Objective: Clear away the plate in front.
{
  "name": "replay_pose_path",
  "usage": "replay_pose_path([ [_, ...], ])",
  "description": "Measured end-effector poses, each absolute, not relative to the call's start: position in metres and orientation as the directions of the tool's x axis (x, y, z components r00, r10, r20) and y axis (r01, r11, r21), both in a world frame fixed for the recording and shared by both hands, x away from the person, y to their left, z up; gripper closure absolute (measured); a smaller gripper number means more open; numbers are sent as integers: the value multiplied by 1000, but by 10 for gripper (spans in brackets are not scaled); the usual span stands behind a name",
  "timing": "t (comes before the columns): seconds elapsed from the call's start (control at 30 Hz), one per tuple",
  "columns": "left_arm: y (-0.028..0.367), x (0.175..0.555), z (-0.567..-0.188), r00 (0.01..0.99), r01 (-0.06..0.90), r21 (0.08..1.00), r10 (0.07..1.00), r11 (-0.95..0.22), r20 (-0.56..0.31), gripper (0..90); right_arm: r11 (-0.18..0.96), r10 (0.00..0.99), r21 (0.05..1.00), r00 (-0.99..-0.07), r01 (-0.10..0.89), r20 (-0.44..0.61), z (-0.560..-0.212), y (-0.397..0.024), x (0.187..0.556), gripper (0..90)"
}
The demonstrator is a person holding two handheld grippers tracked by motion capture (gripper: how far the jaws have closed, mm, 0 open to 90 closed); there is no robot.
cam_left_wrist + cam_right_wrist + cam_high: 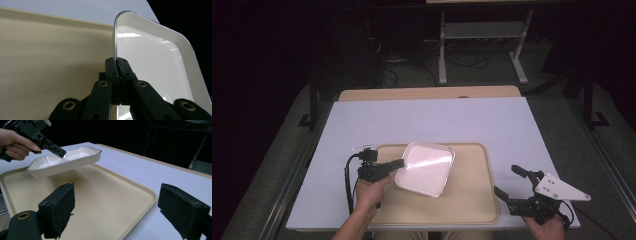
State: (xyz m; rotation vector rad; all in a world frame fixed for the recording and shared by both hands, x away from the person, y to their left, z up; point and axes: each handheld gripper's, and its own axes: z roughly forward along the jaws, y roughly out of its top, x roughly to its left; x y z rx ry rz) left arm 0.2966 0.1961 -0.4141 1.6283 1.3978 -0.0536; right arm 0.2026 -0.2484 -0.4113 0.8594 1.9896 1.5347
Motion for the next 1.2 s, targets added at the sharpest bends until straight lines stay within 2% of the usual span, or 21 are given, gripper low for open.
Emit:
replay_pose_path([
  [0.53,190,284,-429,302,797,593,778,110,-551,888,176,723,967,-691,182,-1,-411,-249,202,134],
  [1.2,197,284,-440,220,799,589,855,119,-471,888,182,723,966,-690,185,-4,-411,-248,202,133],
])
